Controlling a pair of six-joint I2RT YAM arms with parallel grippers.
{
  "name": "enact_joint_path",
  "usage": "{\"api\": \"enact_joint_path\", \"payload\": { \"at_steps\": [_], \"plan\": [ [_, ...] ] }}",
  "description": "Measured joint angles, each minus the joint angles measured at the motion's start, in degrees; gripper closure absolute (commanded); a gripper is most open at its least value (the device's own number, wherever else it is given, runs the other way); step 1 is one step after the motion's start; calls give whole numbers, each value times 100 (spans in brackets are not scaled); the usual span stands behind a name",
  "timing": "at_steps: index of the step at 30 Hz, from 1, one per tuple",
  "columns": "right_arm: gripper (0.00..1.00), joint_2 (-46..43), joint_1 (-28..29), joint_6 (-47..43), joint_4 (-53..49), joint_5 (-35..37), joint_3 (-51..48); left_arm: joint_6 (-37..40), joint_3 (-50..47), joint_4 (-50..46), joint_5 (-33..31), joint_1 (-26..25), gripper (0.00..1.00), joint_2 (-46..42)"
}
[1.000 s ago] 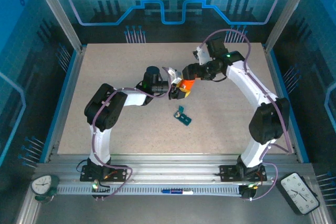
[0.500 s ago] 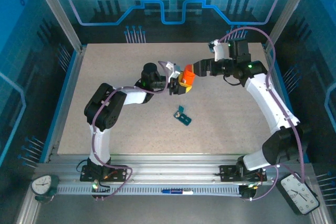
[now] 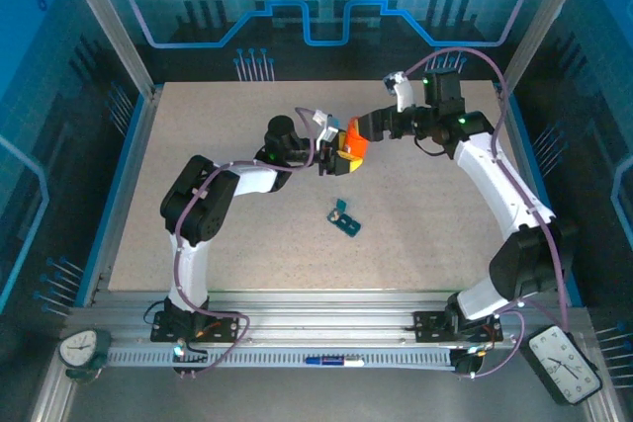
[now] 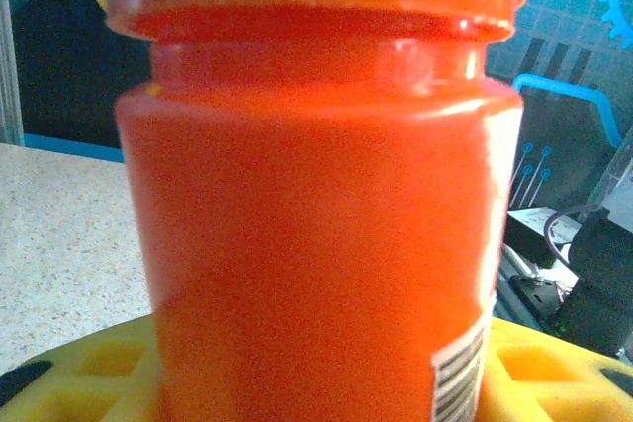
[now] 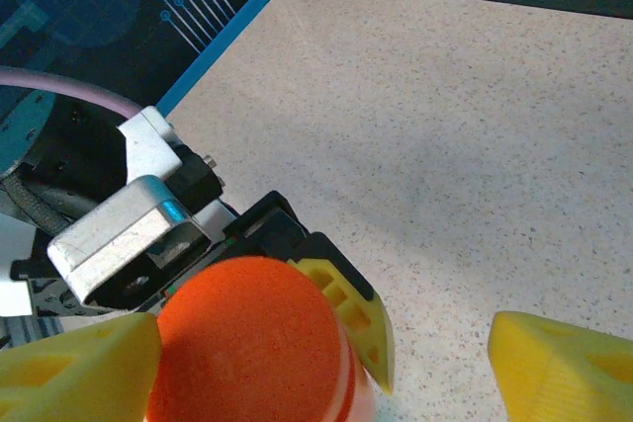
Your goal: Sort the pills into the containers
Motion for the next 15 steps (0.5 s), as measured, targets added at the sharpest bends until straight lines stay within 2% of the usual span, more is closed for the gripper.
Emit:
{"api": "enact_joint_path", "payload": {
  "at_steps": [9, 13, 15],
  "plan": [
    [27, 181, 166, -127, -81, -37, 227, -81, 24, 0, 68, 0, 100, 31],
    [29, 238, 203, -151, -153, -79, 238, -83, 63, 0, 87, 0, 100, 31],
    [34, 267, 221, -177, -197, -90, 240, -83, 63, 0, 94, 0, 100, 31]
  ]
}}
